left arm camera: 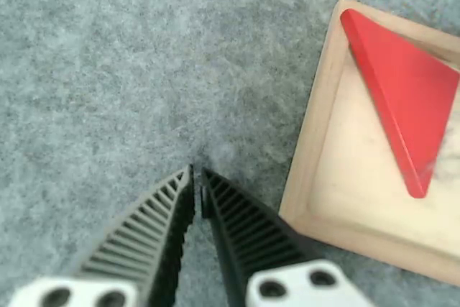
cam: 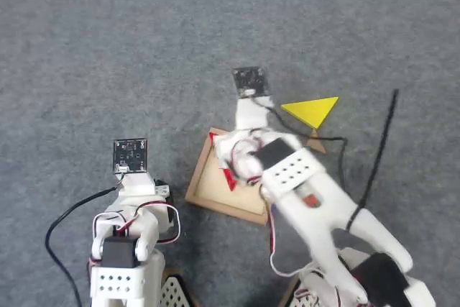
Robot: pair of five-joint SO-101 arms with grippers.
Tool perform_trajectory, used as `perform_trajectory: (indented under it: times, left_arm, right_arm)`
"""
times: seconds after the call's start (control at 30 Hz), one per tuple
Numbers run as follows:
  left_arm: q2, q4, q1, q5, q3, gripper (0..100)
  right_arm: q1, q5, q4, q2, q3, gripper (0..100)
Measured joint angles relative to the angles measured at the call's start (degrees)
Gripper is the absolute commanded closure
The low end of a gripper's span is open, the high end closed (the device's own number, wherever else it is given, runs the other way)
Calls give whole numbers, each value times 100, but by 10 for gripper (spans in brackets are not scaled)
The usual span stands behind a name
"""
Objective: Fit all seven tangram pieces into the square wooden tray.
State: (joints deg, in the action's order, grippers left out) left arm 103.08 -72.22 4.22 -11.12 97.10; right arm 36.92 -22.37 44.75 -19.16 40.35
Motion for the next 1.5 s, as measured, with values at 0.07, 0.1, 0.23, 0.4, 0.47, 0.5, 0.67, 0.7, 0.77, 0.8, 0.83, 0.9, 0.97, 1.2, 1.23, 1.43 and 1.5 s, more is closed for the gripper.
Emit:
perform_trajectory:
  times: [0.07,0.1,0.23,0.4,0.47,0.5,0.67,0.7,0.77,0.8,0.83,0.9,0.97,1.2,1.23,1.43,1.5]
  left_arm:
    - [0,0,0,0,0,986]
    - [0,0,0,0,0,986]
    - [0,0,0,0,0,986]
    - [0,0,0,0,0,986]
    - [0,0,0,0,0,986]
    - [0,0,0,0,0,986]
    - [0,0,0,0,0,986]
    - [0,0,0,0,0,986]
    - [0,0,0,0,0,986]
    - [0,0,0,0,0,986]
    - [0,0,0,0,0,986]
    - [0,0,0,0,0,986]
    - [0,0,0,0,0,986]
    - [0,0,0,0,0,986]
    - [0,0,0,0,0,986]
    - [0,0,0,0,0,986]
    - [0,0,0,0,0,986]
  right_arm:
    - [-246,457,-264,0,141,991]
    - [-334,598,-492,18,273,991]
    - [-589,712,-1538,510,730,991]
    - [-571,1073,-2171,1319,738,991]
    - [-589,1187,-2242,1459,738,991]
    - [-554,1222,-2268,1512,738,991]
    - [-413,1310,-2066,1626,695,991]
    - [-404,1310,-1916,1618,642,991]
    - [-404,1310,-1635,1556,607,991]
    - [-404,1310,-1495,1512,607,991]
    - [-404,1310,-1380,1468,607,991]
    - [-343,1310,-1240,1345,659,991]
    - [-211,1310,-1178,1108,905,991]
    - [185,1319,-1178,589,1389,991]
    - [193,1319,-1292,580,1442,991]
    - [510,1336,-1767,659,1582,991]
    - [659,1336,-1846,712,1574,991]
